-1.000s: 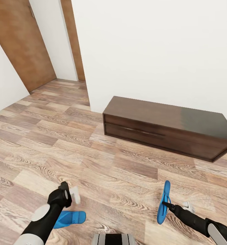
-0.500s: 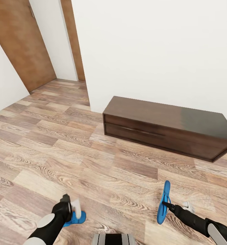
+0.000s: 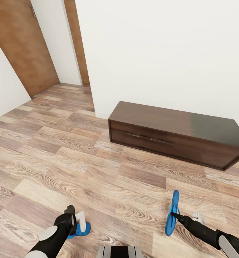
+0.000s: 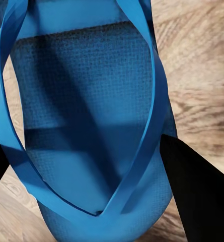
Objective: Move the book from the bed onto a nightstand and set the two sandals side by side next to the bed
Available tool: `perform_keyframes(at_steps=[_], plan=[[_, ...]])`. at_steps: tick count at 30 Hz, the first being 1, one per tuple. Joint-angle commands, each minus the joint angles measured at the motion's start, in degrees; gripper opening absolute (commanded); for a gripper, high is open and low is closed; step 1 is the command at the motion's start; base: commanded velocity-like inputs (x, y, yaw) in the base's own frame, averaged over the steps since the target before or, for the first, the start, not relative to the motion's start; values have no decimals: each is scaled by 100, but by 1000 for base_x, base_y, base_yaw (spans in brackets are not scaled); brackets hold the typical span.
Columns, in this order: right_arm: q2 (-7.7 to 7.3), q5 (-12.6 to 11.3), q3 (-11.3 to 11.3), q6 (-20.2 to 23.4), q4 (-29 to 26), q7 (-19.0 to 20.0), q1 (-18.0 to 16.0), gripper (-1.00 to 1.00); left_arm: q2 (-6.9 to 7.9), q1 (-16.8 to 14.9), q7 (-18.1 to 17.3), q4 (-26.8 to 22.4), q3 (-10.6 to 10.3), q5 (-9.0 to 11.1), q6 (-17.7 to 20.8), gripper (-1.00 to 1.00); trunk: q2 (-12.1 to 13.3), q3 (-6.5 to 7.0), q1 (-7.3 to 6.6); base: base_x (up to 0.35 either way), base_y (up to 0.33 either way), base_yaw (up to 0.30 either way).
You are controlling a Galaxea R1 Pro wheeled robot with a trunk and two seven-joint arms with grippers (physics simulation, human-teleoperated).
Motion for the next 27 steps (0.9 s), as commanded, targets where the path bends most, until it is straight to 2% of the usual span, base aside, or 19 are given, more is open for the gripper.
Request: perform_keyframes(at_steps=[1, 6, 27], plan=[[-1, -42, -5, 46, -1, 4, -2, -100, 2, 0, -39, -10, -11, -41, 20, 100, -2, -4, -1, 0, 0, 0], [-2, -42, -6, 47, -1, 4, -2, -100, -5, -1, -35, -10, -11, -39, 36, 100, -2, -4, -1, 0, 0, 0], [-10, -42, -6, 52, -18, 4, -2, -100, -22, -2, -22, -26, -19, -39, 60, 100, -30, -470, 53, 0, 0, 0]])
